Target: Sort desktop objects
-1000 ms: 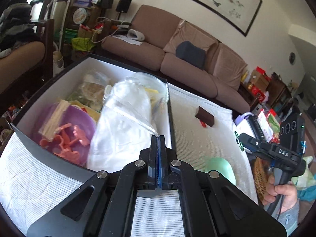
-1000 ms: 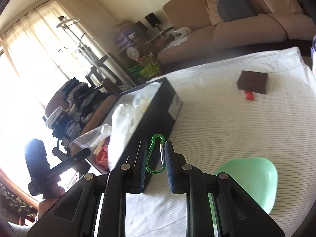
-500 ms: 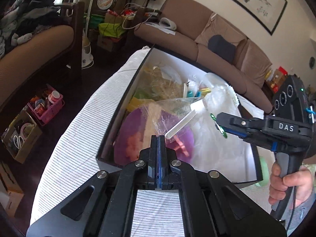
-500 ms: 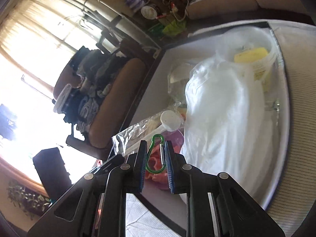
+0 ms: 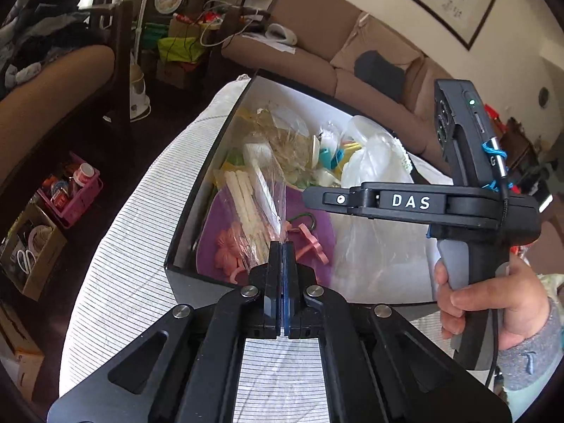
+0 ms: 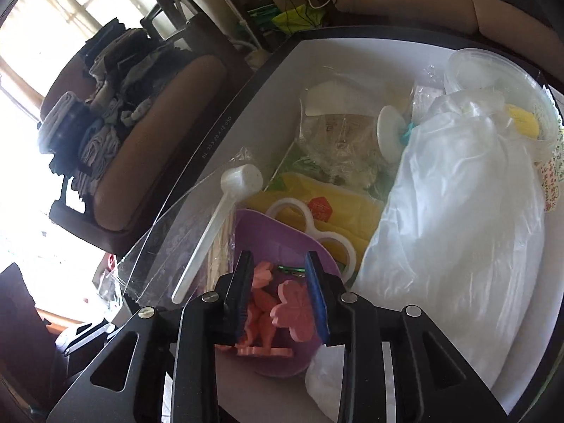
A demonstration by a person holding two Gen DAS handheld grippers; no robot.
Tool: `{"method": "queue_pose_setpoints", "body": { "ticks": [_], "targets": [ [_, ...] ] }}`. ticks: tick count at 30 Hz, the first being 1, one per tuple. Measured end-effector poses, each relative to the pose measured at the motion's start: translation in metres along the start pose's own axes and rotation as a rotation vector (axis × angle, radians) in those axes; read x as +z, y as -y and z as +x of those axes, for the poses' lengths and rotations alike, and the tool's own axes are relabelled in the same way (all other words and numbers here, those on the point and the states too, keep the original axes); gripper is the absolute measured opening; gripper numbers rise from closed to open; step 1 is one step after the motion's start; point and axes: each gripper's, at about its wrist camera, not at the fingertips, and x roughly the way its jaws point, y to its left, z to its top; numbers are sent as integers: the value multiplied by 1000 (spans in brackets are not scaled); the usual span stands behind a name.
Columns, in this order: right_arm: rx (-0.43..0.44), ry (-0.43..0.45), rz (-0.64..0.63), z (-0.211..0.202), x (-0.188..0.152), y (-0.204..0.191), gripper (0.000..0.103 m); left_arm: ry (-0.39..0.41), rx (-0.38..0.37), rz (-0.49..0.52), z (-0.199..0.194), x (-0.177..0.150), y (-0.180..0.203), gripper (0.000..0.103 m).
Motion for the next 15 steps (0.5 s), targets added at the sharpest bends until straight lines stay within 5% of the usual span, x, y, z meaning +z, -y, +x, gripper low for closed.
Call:
{"method": "queue_pose_setpoints", "body": {
  "ticks": [7, 8, 11, 15],
  "targets": [
    [49, 77, 14, -55, -12, 3, 38, -38, 44, 90, -14, -6, 27, 3],
    [54, 88, 14, -65, -15, 3, 38, -41, 66, 96, -16, -7, 30, 16],
    [58, 118, 19, -91, -24, 6, 44, -57, 84, 69, -18, -7, 32, 77],
    [50, 161, 26, -126, -40, 14, 46, -41, 46, 34, -25, -10, 34, 76]
  ]
}}
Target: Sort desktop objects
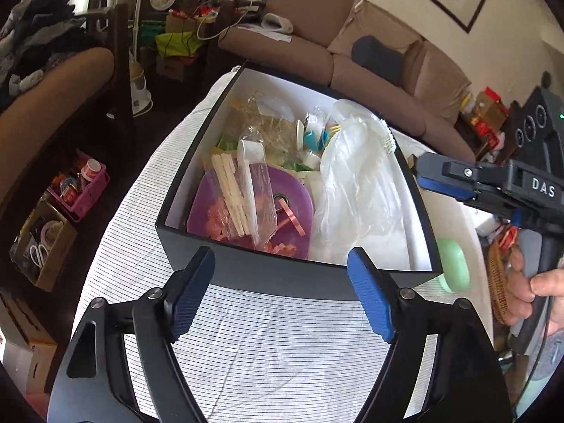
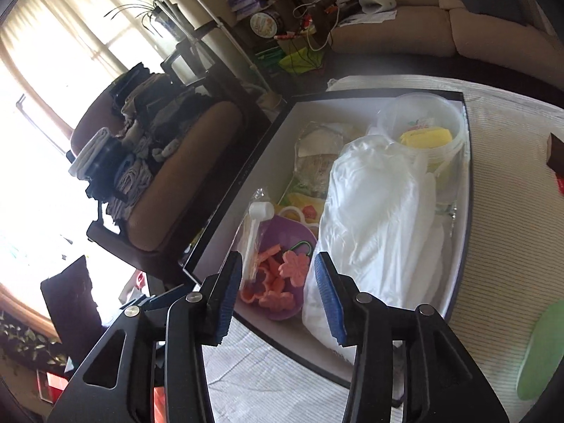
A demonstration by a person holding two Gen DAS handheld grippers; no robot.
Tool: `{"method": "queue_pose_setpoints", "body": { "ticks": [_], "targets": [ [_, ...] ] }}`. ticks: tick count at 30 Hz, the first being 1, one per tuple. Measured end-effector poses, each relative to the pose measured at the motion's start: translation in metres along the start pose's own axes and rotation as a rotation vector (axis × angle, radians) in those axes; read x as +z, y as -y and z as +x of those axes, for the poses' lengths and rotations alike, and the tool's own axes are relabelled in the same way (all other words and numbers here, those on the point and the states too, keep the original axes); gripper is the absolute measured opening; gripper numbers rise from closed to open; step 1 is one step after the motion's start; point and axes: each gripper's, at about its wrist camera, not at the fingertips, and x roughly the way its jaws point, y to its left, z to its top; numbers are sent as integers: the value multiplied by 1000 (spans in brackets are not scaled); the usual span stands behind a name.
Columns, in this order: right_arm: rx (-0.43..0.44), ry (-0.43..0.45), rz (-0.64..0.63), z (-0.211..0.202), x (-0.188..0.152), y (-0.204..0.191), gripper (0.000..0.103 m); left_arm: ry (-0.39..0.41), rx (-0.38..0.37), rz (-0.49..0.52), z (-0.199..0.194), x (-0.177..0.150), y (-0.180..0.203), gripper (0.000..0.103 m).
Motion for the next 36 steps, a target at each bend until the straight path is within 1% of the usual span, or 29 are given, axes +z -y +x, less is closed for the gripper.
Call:
{"method": "queue_pose_setpoints", "body": {
  "ticks": [2, 4, 5, 6, 7, 8, 9, 10, 11, 13, 15, 17, 19, 20, 21, 23, 24, 25, 27, 28, 29, 30, 32, 34, 35, 36],
  "targets": [
    [-14, 21, 1, -18, -8, 4, 48, 28, 22, 20, -1, 1, 4, 76],
    [-13, 39, 20, -35, -17, 12, 49, 48, 39, 47, 6, 9, 6, 76],
    [-12, 46, 32, -43, -22, 17, 49, 44, 58, 67, 13, 16, 7, 75],
    [-12, 52, 42, -51, -28, 22, 49, 20, 95, 88, 25, 24, 7, 75],
    [-12, 57, 52, -59, -33, 27, 49, -24, 159, 112, 41, 32, 6, 72],
    [-9, 62, 63, -66, -38, 32, 49, -67, 203, 128, 57, 39, 6, 49],
    [-6, 67, 74, -71, -41, 35, 49, -119, 220, 144, 72, 45, 4, 21],
    [-5, 73, 81, -77, -44, 38, 49, -168, 229, 152, 86, 50, 2, 10],
    [-7, 77, 86, -82, -46, 42, 49, -200, 231, 160, 95, 53, 1, 7],
    [-15, 84, 87, -90, -50, 48, 49, -209, 232, 176, 100, 61, 2, 5],
    [-23, 83, 88, -93, -52, 54, 50, -172, 222, 185, 93, 74, 6, 4],
    [-25, 73, 88, -90, -52, 61, 50, -141, 208, 174, 89, 88, 8, 4],
    [-15, 64, 97, -83, -51, 65, 50, -132, 221, 207, 90, 102, 15, 4],
    [-5, 62, 99, -80, -51, 67, 50, -120, 224, 266, 92, 108, 22, 4],
    [2, 58, 97, -77, -51, 68, 50, -120, 234, 371, 96, 112, 33, 4],
    [3, 49, 85, -72, -54, 70, 50, -136, 318, 619, 108, 116, 53, 4],
    [1, 43, 79, -71, -56, 71, 50, -169, 301, 742, 115, 115, 59, 4],
    [-3, 39, 75, -70, -58, 72, 50, -205, 292, 842, 120, 113, 62, 4],
    [-10, 35, 76, -69, -61, 76, 50, -323, 262, 1012, 132, 105, 58, 4],
    [-12, 34, 78, -69, -62, 79, 50, -385, 248, 1048, 138, 104, 53, 4],
    [-17, 34, 83, -70, -64, 82, 50, -443, 219, 1053, 142, 103, 48, 4],
    [-23, 34, 88, -70, -65, 85, 50, -459, 190, 1073, 144, 102, 45, 4],
    [-33, 30, 98, -68, -66, 91, 50, -453, 142, 1110, 147, 102, 42, 4],
    [-43, 20, 105, -64, -67, 96, 50, -451, 125, 1143, 153, 100, 43, 4],
    [-48, 15, 107, -62, -67, 97, 50, -445, 136, 1186, 158, 96, 45, 7],
    [-49, 10, 108, -60, -68, 98, 50, -441, 164, 1228, 164, 92, 46, 8]
  ]
}}
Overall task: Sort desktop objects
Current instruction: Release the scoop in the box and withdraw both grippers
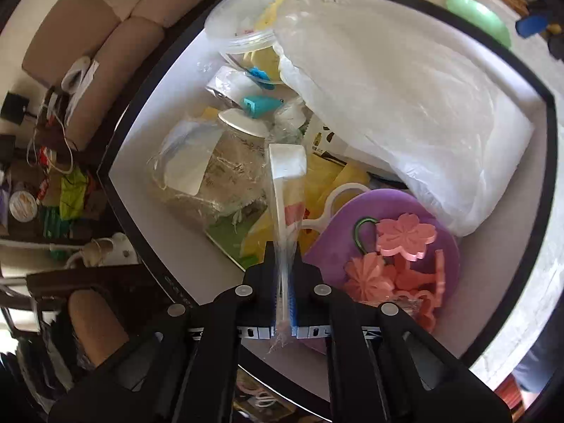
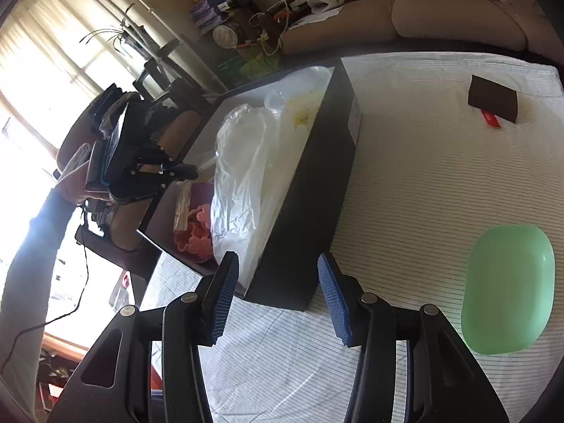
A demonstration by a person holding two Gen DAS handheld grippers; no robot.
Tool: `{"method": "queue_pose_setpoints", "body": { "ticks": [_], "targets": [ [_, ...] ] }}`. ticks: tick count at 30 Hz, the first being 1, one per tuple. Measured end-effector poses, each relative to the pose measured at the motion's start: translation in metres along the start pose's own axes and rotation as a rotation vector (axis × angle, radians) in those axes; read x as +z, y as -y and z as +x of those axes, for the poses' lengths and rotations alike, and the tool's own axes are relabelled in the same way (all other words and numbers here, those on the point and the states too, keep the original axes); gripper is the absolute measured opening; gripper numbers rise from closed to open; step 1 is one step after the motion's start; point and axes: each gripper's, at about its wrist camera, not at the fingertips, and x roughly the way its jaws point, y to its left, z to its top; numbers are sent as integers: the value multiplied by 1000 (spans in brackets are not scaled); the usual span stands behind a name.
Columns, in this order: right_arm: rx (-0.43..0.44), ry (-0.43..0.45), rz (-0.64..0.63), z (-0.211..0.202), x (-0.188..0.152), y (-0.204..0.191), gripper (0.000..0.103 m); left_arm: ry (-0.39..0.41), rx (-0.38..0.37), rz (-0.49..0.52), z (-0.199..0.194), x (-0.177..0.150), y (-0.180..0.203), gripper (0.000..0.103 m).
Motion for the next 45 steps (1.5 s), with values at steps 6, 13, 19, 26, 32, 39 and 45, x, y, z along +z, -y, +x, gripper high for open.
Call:
{"method": "queue_pose_setpoints", "body": {
  "ticks": [6, 13, 19, 26, 32, 39, 45],
  "targets": [
    [0, -14, -9, 7, -3, -4, 50, 31, 38, -31, 6, 14, -2, 54],
    [11, 2, -90, 17, 13, -45, 62, 210, -22, -297, -43, -13, -10, 75],
    [-58, 49, -219, 37, 24, -90, 72, 367, 19, -444, -94, -54, 37, 75],
    [-125, 83, -270, 60, 20, -112, 87, 542, -16, -673, -140, -109, 65, 84],
    [-132, 112, -265, 56, 16, -118, 103, 602, -5, -767, -160, -130, 85, 103],
    [-152, 140, -253, 38, 8, -122, 103, 626, -19, -847, -172, -128, 104, 103],
    [-165, 161, -247, 19, -4, -118, 103, 639, -3, -870, -186, -115, 126, 103]
  ]
}}
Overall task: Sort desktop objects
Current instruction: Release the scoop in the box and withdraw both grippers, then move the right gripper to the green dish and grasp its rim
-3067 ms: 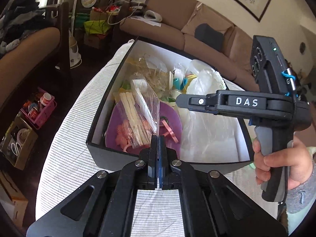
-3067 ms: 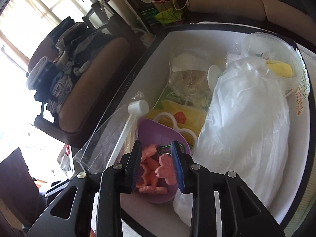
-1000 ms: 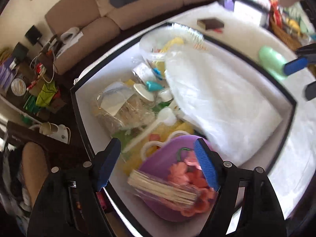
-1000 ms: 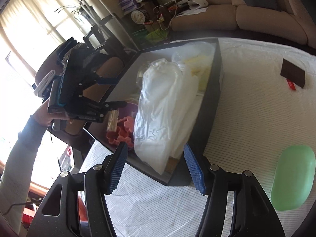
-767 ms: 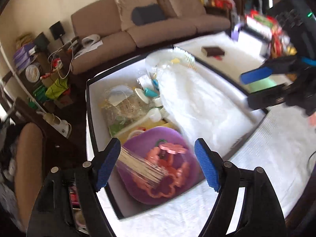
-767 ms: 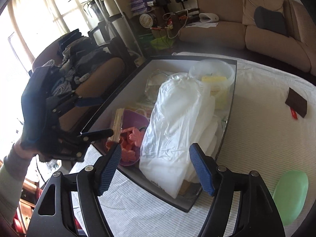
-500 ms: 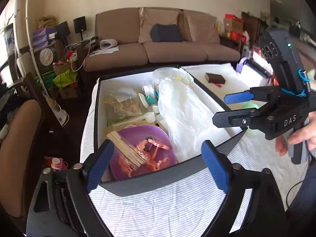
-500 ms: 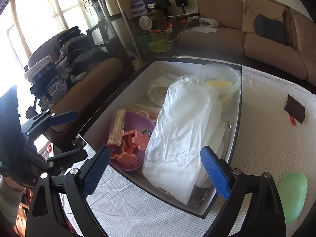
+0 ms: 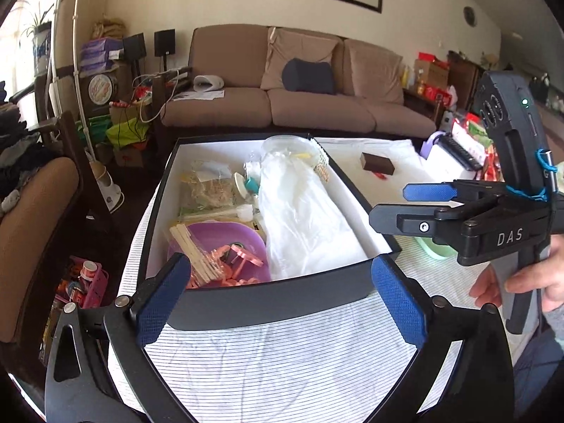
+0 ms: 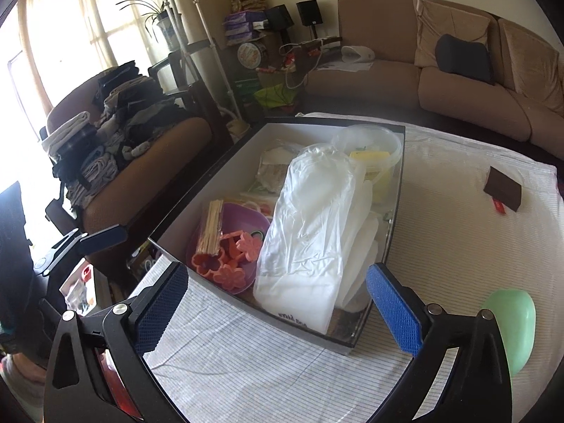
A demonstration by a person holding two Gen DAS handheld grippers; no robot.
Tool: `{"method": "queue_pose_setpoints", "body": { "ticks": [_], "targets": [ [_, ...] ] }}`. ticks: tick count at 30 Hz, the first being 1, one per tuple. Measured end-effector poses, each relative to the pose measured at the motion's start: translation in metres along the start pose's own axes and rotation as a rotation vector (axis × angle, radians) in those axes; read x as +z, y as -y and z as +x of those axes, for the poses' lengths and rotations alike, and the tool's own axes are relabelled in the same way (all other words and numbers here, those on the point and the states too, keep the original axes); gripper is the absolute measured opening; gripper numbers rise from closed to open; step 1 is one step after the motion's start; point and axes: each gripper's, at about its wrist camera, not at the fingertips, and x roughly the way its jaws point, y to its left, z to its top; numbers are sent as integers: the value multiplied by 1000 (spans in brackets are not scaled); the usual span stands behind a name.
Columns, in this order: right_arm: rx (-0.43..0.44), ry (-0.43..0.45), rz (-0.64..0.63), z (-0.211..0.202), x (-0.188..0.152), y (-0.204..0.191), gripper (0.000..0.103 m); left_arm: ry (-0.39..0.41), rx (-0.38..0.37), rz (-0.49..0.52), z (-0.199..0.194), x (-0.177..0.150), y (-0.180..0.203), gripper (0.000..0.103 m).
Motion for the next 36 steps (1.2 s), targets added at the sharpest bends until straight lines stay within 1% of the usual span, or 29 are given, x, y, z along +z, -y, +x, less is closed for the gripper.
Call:
{"method": "queue_pose_setpoints", "body": {
  "ticks": [5, 8, 10, 13, 17, 19, 22, 26, 28, 29, 30, 31, 32, 33, 34, 35, 36],
  "targets": [
    [-23, 14, 26, -22, -14, 17, 103, 11, -25, -65, -2, -2, 31, 103],
    [-54, 22, 34, -40, -29, 37, 103, 20, -72, -90, 1, -7, 58, 103],
    [-103, 21, 43, -53, -40, 59, 103, 16, -110, -89, 7, -10, 82, 103],
    [-154, 23, 99, -75, -60, 105, 103, 1, -164, -79, 21, -14, 119, 103],
    [-236, 46, 229, -103, -89, 180, 103, -53, -251, -47, 54, -19, 176, 103],
    [-273, 53, 301, -111, -102, 215, 103, -76, -279, -30, 72, -23, 201, 103],
    [-310, 52, 366, -114, -117, 253, 102, -122, -297, -15, 105, -24, 231, 103],
    [-322, 25, 364, -102, -124, 276, 100, -182, -275, -42, 153, -21, 249, 102],
    [-320, 14, 351, -91, -126, 284, 94, -207, -246, -52, 177, -20, 254, 93],
    [-318, 4, 347, -85, -127, 288, 92, -222, -223, -50, 189, -21, 256, 79],
    [-316, -10, 346, -79, -128, 291, 83, -239, -204, -49, 201, -22, 256, 68],
    [-315, -24, 347, -73, -128, 294, 73, -259, -195, -53, 212, -22, 257, 63],
    [-314, -38, 350, -67, -129, 298, 68, -278, -195, -59, 222, -24, 256, 59],
    [-308, -51, 355, -61, -130, 302, 60, -294, -193, -61, 231, -26, 256, 55],
    [-299, -63, 358, -56, -131, 305, 55, -306, -188, -60, 238, -27, 257, 52],
    [-295, -75, 359, -51, -131, 308, 54, -318, -185, -58, 244, -29, 257, 45],
    [-296, -87, 359, -46, -132, 310, 52, -331, -190, -59, 250, -30, 257, 42]
  ]
}}
